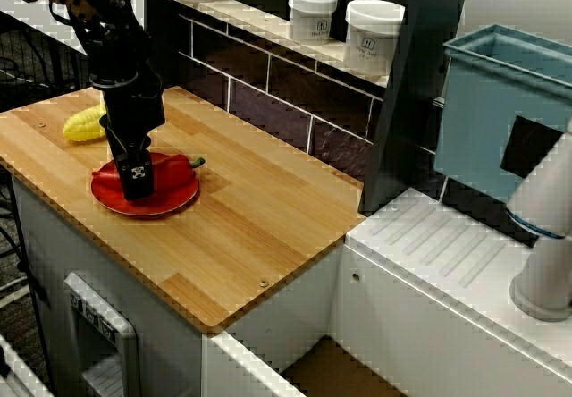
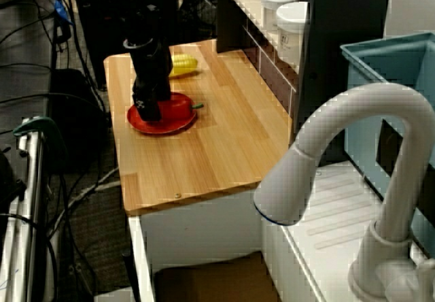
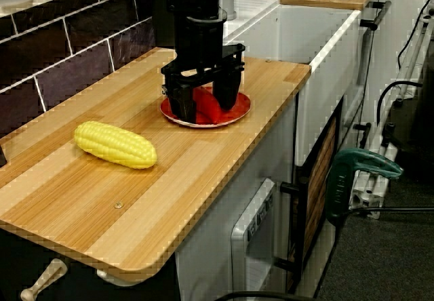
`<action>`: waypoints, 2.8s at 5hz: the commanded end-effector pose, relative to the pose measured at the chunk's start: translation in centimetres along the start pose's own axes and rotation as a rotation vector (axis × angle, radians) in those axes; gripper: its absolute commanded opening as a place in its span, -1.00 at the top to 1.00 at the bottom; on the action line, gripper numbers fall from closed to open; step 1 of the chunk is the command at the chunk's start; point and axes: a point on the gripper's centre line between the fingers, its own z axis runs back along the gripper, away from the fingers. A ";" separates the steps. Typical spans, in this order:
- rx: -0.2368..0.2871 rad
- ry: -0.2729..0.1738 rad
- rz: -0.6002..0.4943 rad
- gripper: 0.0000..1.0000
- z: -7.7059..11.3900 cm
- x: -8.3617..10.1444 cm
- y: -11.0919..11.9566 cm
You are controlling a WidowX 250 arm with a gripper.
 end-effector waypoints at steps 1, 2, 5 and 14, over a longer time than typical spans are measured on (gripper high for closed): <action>0.013 -0.007 0.006 1.00 0.6 -0.7 0.6; 0.002 -0.020 0.019 1.00 1.6 -0.8 1.1; -0.084 -0.039 0.069 1.00 5.7 0.5 3.7; -0.032 0.012 -0.130 1.00 -0.5 7.9 -4.6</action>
